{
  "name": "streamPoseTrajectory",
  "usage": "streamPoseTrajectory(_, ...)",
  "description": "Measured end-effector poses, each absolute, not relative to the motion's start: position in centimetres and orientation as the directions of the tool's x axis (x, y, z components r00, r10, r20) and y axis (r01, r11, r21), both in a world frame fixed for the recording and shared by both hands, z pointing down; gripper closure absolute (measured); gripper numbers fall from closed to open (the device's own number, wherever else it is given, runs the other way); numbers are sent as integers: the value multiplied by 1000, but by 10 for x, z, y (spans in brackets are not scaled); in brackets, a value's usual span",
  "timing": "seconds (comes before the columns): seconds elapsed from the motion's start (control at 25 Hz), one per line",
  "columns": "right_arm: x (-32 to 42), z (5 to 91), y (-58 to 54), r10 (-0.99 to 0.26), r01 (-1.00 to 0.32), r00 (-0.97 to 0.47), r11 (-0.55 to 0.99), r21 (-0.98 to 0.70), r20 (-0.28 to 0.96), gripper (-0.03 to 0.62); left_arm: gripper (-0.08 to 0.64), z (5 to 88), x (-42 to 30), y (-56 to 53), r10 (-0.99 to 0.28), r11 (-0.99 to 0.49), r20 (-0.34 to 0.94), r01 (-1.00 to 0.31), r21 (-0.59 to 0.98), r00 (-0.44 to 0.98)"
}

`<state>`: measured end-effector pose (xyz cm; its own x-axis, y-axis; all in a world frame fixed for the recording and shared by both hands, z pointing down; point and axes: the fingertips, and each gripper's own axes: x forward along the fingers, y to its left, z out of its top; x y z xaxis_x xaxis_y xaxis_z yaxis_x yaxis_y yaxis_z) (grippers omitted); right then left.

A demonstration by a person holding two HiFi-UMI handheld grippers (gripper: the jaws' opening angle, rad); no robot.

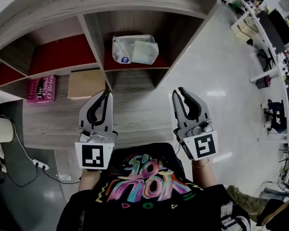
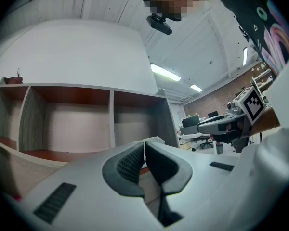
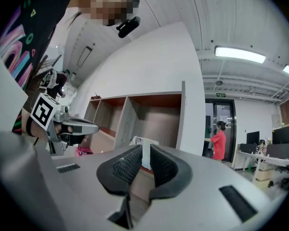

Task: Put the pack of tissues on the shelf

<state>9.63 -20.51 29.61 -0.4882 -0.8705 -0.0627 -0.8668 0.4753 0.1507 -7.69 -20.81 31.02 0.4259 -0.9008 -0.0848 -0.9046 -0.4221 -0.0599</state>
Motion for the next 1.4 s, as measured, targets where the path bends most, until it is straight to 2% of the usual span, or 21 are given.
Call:
streamPoseTrajectory(0.28, 101, 300, -202, -880, -879, -471, 463, 113, -62, 574, 529, 302, -82, -209, -899, -420, -104, -905, -65, 424)
streamPoseTrajectory(1.4, 105, 309, -193, -880, -880, -473, 467, 87, -52, 575, 531, 319, -82, -197, -913, -403, -55, -915, -36, 404)
